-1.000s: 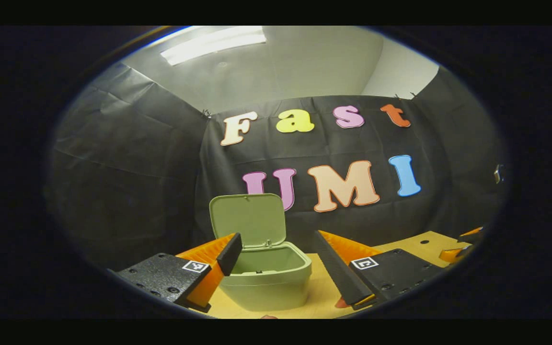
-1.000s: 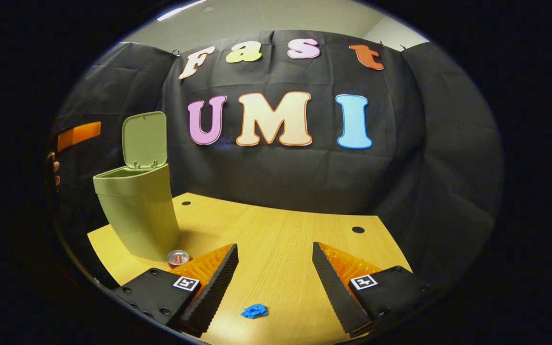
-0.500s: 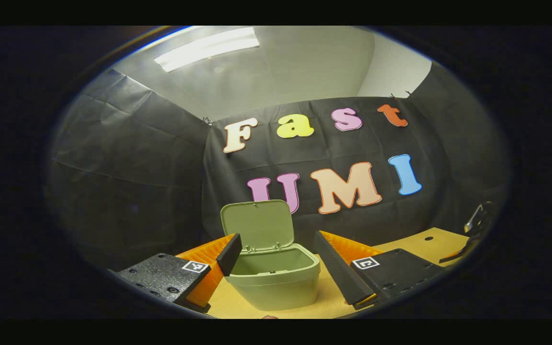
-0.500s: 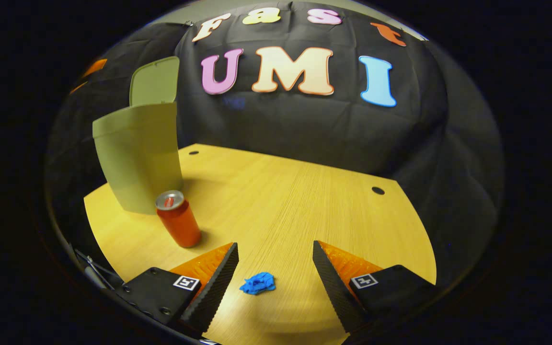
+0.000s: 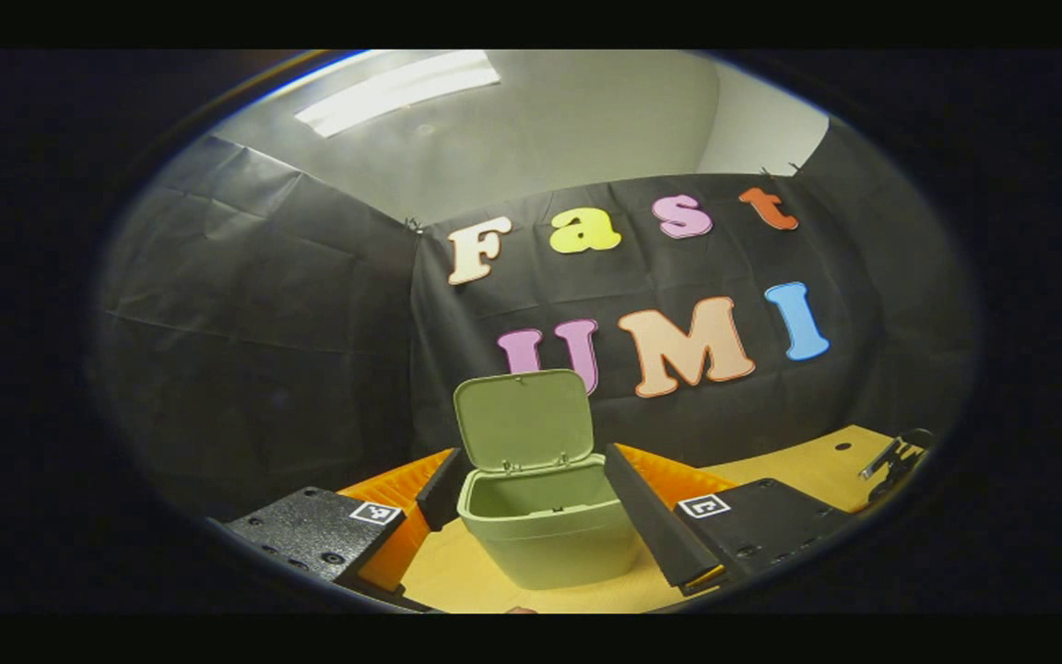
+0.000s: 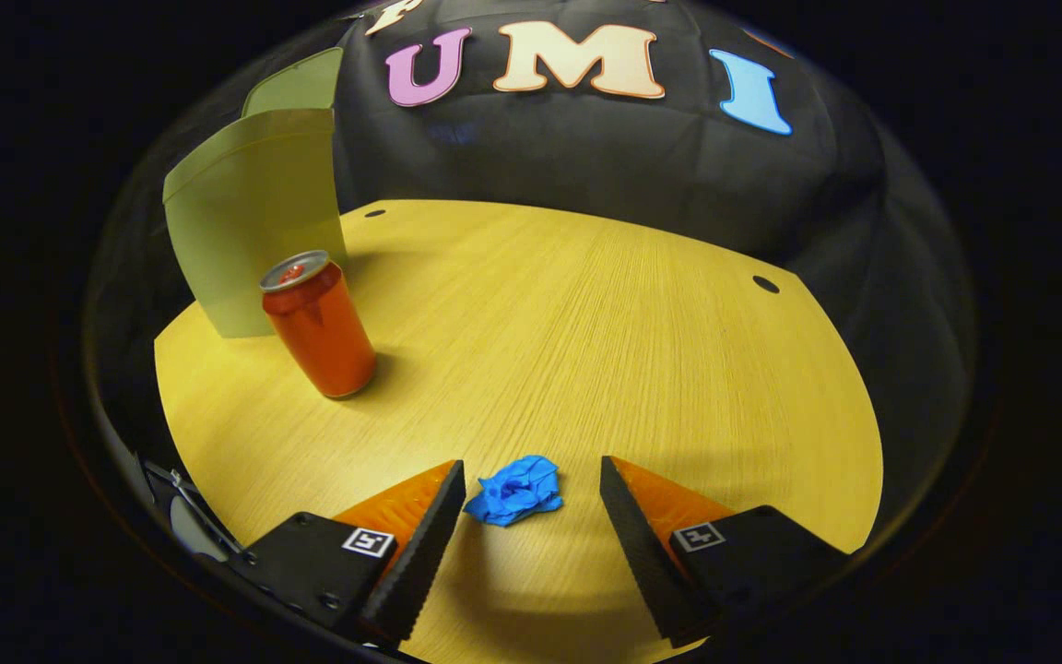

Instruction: Press the lid of the desktop garbage bin to open it, pick up the crumpled paper on the desktop and throw it into the bin, then pick up the pop can on the desktop and drop it into the bin, and finally close the garbage bin lid.

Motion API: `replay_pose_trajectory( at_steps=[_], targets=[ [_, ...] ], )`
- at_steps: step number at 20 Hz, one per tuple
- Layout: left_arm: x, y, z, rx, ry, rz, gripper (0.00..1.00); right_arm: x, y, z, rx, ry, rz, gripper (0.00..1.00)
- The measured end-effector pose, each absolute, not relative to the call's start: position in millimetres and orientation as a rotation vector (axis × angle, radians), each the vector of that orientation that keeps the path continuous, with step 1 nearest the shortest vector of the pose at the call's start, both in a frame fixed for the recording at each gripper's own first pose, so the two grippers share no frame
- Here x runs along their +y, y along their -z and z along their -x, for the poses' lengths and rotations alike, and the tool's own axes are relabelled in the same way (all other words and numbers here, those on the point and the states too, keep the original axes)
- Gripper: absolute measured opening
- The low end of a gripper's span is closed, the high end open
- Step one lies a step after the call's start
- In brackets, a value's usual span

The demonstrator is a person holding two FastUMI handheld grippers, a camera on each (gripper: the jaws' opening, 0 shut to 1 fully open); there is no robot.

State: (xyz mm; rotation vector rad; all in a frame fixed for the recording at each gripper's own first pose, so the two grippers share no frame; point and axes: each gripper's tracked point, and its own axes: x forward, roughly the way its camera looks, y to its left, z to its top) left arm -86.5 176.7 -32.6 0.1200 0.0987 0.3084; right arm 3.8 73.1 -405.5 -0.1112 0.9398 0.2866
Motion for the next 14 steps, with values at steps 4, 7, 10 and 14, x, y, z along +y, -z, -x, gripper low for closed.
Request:
replay_pose_trajectory(
  at_steps=[4, 7, 10, 14],
  targets=[
    [177, 34, 87, 0.11, -0.307, -0.126, 0.93, 81, 420, -3, 0.965, -0.287, 0.05, 0.65],
    [176, 39, 90, 0.12, -0.305, -0.108, 0.93, 82, 419, 2, 0.96, -0.275, 0.019, 0.26],
    [182, 44, 92, 0.134, -0.315, -0.094, 0.93, 85, 415, 2, 0.965, -0.264, -0.016, 0.18],
    [188, 45, 98, 0.134, -0.327, -0.068, 0.93, 93, 345, -32, 0.775, -0.262, -0.118, 0.18]
  ],
)
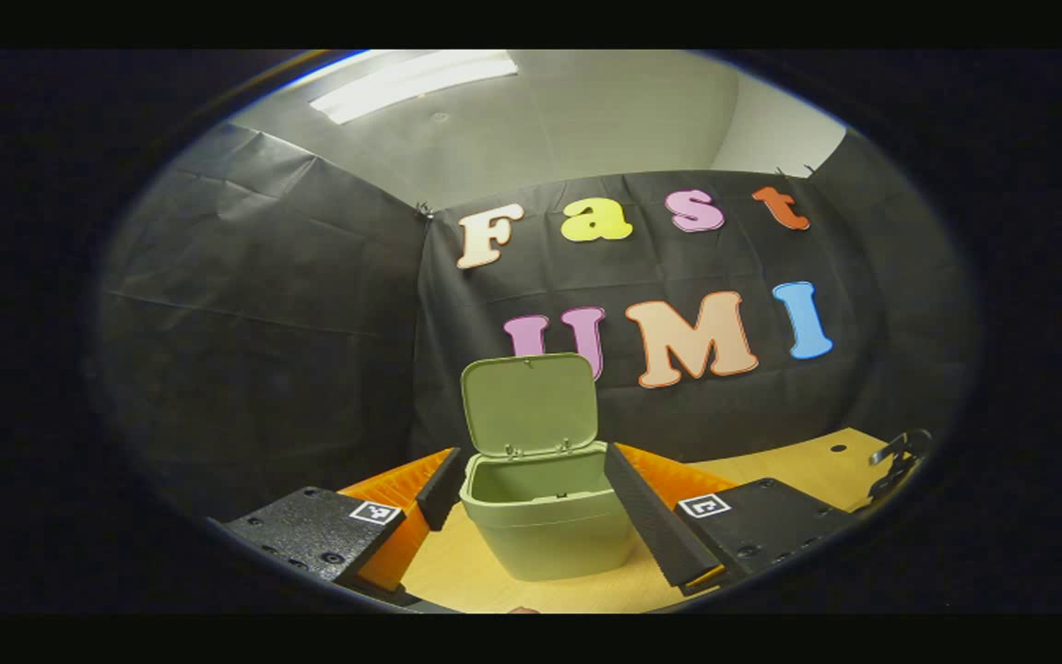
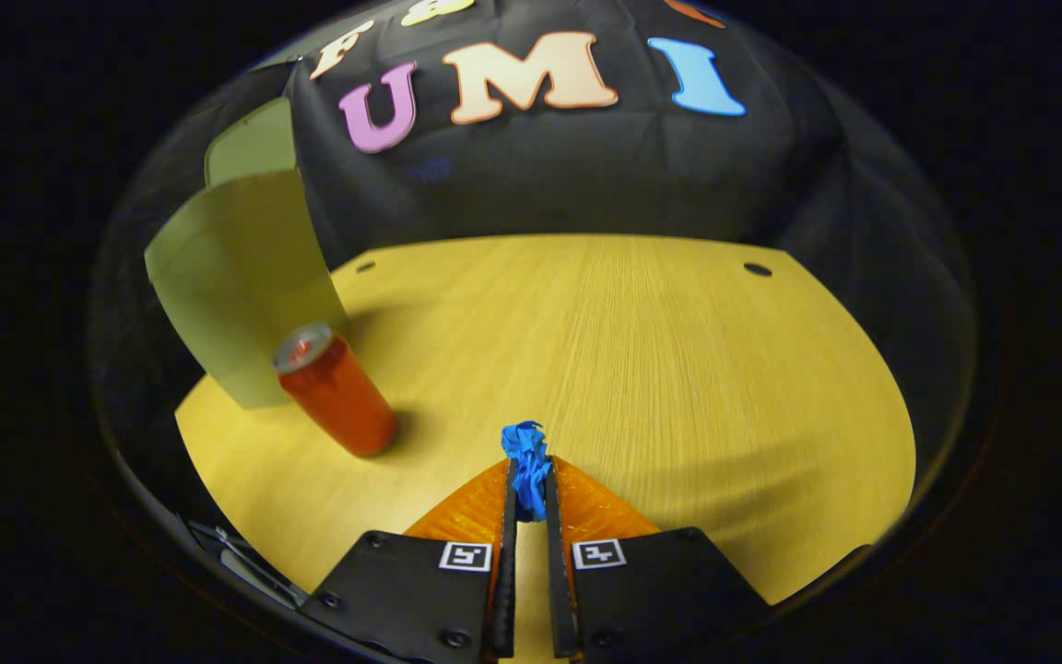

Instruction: Press the lid of the desktop garbage bin to open it, pick up the crumpled paper on the desktop and throw it into the bin, then pick up the pop can on the desktop and drop it into the bin, and finally close the garbage bin lid.

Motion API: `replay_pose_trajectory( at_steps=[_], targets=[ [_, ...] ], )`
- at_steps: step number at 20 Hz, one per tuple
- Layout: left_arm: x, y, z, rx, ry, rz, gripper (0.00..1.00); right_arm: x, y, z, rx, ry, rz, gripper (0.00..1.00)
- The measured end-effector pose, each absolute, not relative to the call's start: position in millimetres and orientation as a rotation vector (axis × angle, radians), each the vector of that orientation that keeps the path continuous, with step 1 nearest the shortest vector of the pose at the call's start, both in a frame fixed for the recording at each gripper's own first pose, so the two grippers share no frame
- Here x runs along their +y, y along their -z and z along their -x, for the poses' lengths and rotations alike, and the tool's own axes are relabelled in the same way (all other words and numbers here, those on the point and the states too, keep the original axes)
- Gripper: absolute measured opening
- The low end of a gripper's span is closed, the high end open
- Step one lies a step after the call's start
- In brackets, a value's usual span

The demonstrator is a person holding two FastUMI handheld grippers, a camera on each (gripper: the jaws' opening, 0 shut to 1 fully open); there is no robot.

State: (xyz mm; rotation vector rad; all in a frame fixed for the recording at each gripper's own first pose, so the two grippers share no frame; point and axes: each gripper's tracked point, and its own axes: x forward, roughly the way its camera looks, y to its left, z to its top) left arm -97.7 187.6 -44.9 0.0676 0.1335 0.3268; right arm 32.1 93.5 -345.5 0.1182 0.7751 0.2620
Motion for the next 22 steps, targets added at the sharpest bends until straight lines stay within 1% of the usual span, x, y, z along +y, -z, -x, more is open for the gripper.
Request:
replay_pose_trajectory(
  at_steps=[3, 5, 10, 15, 19, 22],
  targets=[
    [193, 48, 98, 0.139, -0.332, -0.07, 0.93, 99, 279, -63, 0.629, -0.281, -0.155, 0.17],
    [196, 50, 98, 0.137, -0.333, -0.065, 0.93, 105, 244, -77, 0.568, -0.295, -0.179, 0.18],
    [207, 61, 105, 0.151, -0.33, -0.062, 0.93, 154, 166, -106, 0.43, -0.371, -0.241, 0.17],
    [226, 79, 112, 0.186, -0.337, -0.055, 0.93, 224, 120, -105, 0.324, -0.474, -0.206, 0.17],
    [245, 86, 112, 0.189, -0.336, -0.05, 0.93, 266, 108, -105, 0.298, -0.513, -0.204, 0.17],
    [259, 93, 114, 0.195, -0.333, -0.055, 0.93, 288, 101, -122, 0.265, -0.53, -0.172, 0.17]
  ],
)
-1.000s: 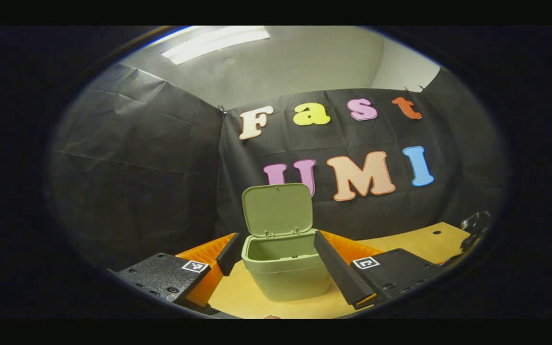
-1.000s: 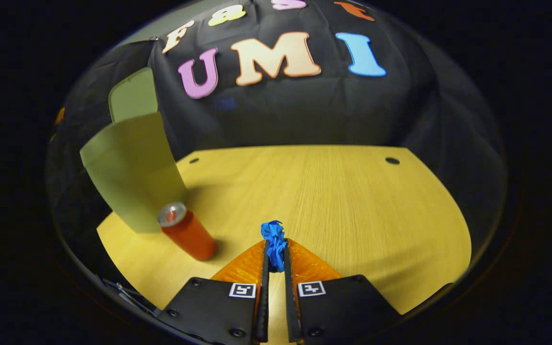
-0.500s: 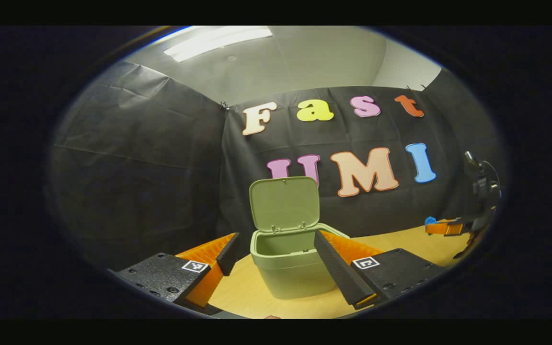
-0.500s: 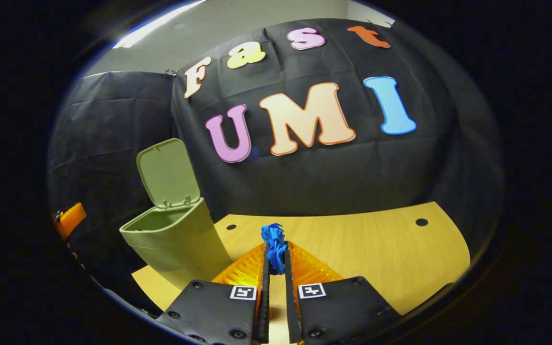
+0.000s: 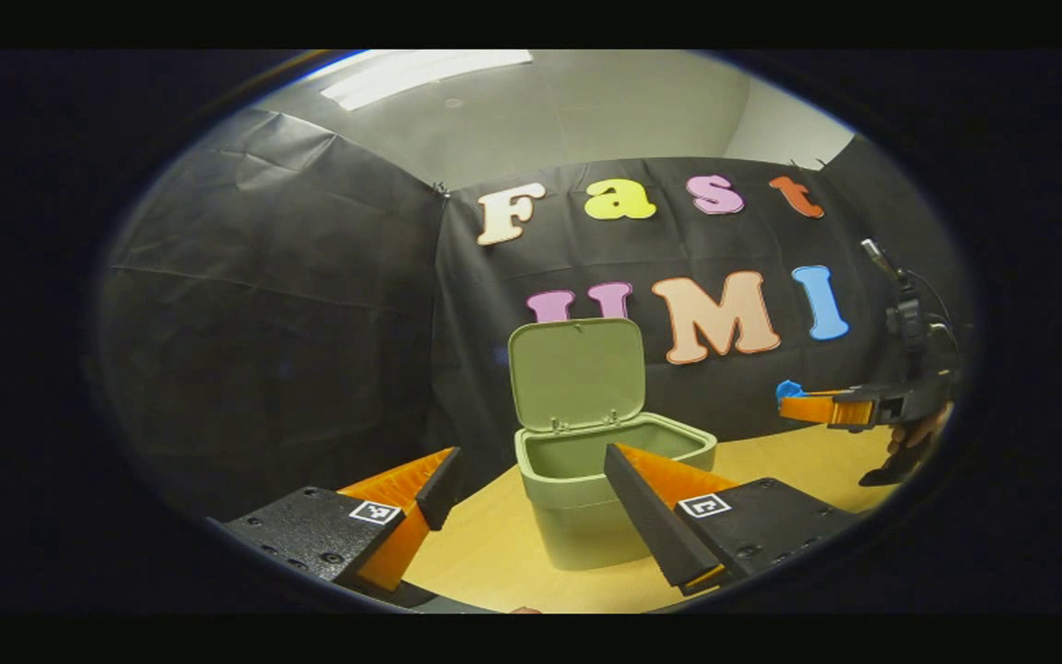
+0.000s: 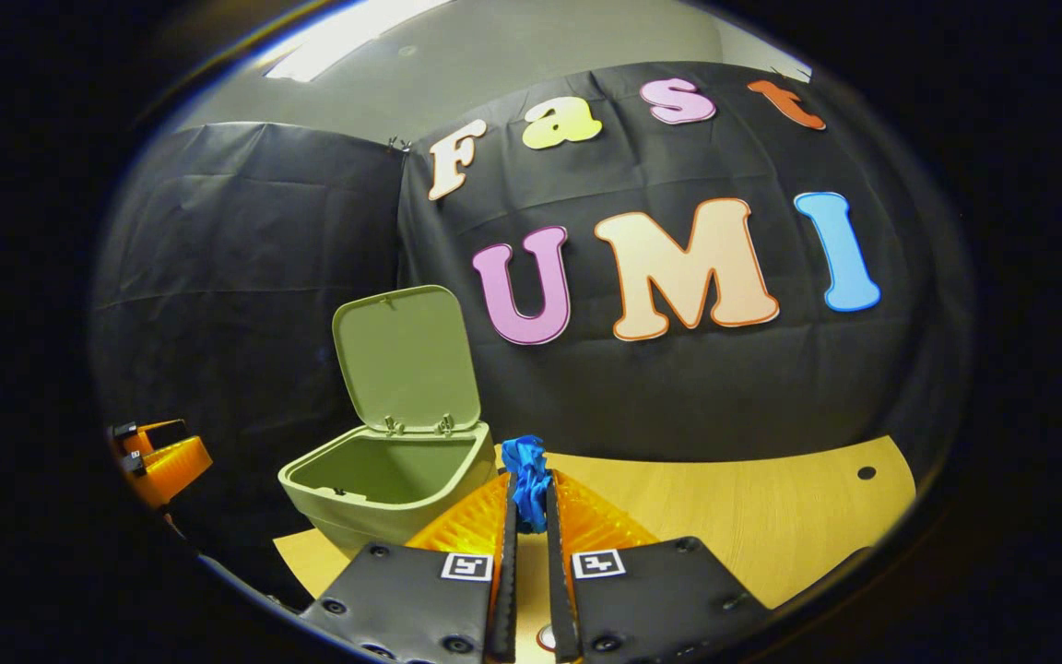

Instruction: Press the lid of the desktop garbage bin to open it, pick up the crumpled paper on the desktop and throw it into the bin, then pick up the pop can on the desktop and drop it into the bin, and finally close the garbage bin lid.

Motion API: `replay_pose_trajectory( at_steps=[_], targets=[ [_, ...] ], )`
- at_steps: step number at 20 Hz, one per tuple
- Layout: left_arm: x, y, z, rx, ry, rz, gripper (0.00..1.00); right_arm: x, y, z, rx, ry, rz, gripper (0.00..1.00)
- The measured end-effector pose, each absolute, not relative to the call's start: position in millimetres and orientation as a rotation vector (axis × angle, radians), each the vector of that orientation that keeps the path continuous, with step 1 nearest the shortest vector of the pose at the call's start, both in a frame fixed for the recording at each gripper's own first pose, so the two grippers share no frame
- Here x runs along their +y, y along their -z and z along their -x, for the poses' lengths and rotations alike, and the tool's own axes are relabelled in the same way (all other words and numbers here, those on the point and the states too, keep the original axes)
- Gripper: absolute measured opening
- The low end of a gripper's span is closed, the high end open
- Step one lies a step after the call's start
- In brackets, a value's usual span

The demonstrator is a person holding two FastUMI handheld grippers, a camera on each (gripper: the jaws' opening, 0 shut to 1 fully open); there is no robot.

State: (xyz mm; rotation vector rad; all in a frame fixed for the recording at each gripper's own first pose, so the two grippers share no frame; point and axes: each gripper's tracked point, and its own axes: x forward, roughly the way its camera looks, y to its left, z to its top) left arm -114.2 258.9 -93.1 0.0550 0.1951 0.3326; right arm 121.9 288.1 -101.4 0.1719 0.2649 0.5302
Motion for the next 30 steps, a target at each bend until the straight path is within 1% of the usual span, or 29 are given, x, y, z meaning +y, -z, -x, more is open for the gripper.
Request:
replay_pose_trajectory(
  at_steps=[7, 9, 12, 14, 18, 22, 26, 30],
  targets=[
    [283, 114, 118, 0.229, -0.311, -0.038, 0.94, 366, 98, -129, 0.266, -0.607, -0.16, 0.17],
    [285, 120, 117, 0.238, -0.309, -0.033, 0.94, 384, 105, -126, 0.283, -0.631, -0.141, 0.19],
    [281, 123, 116, 0.238, -0.305, -0.02, 0.94, 395, 108, -125, 0.272, -0.641, -0.11, 0.68],
    [275, 126, 113, 0.24, -0.297, -0.012, 0.93, 399, 103, -113, 0.259, -0.641, -0.093, 1.0],
    [251, 123, 102, 0.226, -0.259, 0.009, 0.94, 366, 85, -111, 0.183, -0.595, -0.072, 1.0],
    [217, 124, 86, 0.218, -0.197, 0.025, 0.94, 308, 69, -112, 0.118, -0.503, -0.046, 0.99],
    [177, 121, 70, 0.202, -0.126, 0.038, 0.94, 245, 61, -110, 0.085, -0.412, -0.038, 1.0],
    [138, 124, 57, 0.2, -0.057, 0.043, 0.94, 183, 60, -106, 0.087, -0.32, -0.043, 1.0]
  ],
)
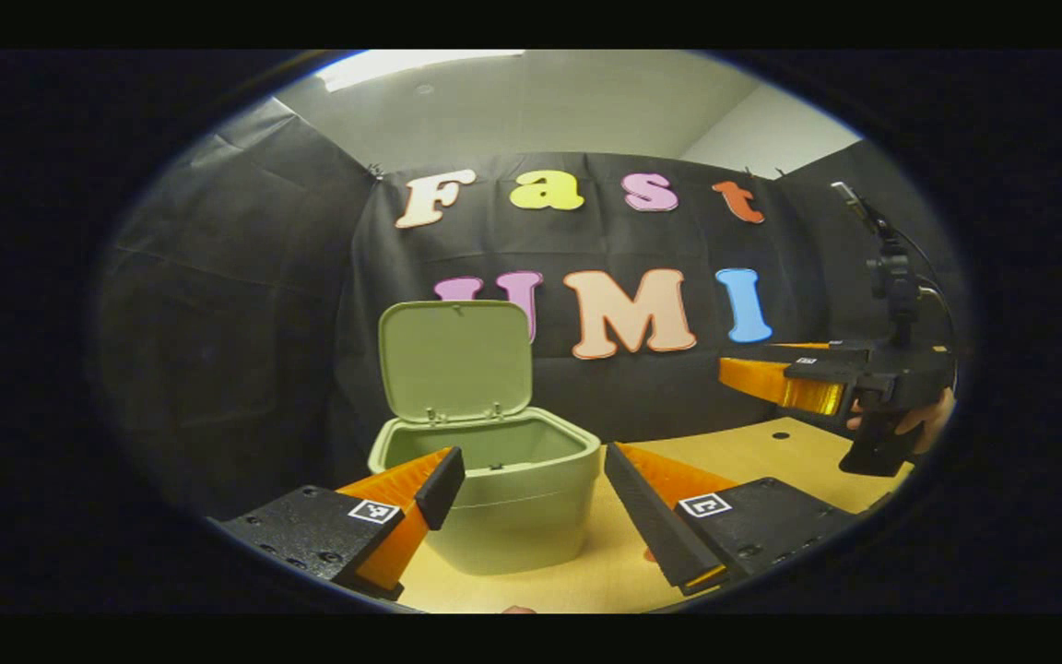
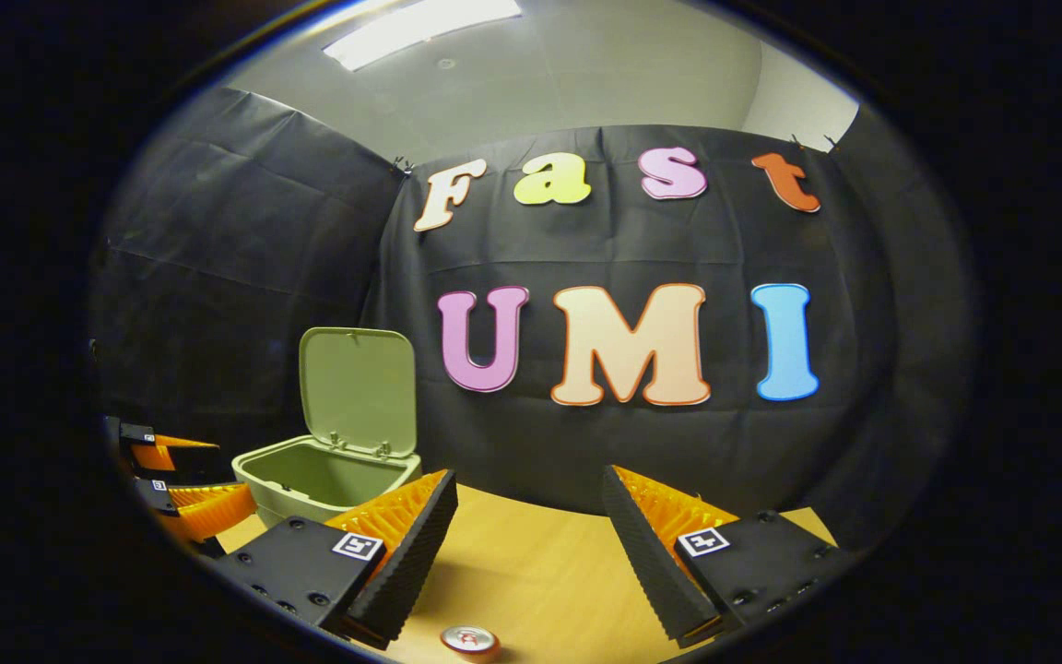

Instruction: Press the lid of the desktop garbage bin to open it, pick up the crumpled paper on the desktop and throw it into the bin, then pick up the pop can on the desktop and drop it into the bin, and finally close the garbage bin lid.

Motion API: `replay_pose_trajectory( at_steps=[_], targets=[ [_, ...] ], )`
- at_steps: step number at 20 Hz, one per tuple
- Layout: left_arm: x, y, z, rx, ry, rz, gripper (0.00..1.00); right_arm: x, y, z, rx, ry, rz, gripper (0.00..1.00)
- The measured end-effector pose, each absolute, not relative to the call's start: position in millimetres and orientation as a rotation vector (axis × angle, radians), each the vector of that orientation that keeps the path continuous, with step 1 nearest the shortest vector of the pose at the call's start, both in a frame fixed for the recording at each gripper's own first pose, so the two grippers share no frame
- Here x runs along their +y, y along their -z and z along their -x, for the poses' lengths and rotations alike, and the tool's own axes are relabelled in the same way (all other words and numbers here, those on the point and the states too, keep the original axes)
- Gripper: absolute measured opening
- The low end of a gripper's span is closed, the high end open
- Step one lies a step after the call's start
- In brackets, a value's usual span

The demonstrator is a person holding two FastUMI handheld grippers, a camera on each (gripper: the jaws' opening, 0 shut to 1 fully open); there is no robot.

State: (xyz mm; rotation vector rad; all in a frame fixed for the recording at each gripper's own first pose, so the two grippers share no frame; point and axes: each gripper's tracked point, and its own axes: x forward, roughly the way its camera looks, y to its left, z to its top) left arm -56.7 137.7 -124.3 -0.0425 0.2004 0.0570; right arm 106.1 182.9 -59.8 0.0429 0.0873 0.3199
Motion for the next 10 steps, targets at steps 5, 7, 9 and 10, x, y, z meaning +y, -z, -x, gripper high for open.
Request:
replay_pose_trajectory(
  at_steps=[5, 7, 9, 10],
  targets=[
    [83, 147, 44, 0.23, 0.043, 0.058, 0.94, 107, 64, -89, 0.103, -0.2, -0.039, 1.0],
    [63, 159, 39, 0.243, 0.078, 0.075, 0.94, 77, 65, -82, 0.107, -0.15, -0.024, 1.0],
    [46, 176, 37, 0.271, 0.103, 0.085, 0.94, 53, 69, -71, 0.122, -0.105, -0.027, 0.99],
    [38, 184, 36, 0.288, 0.115, 0.09, 0.94, 43, 71, -67, 0.129, -0.086, -0.03, 1.0]
  ],
)
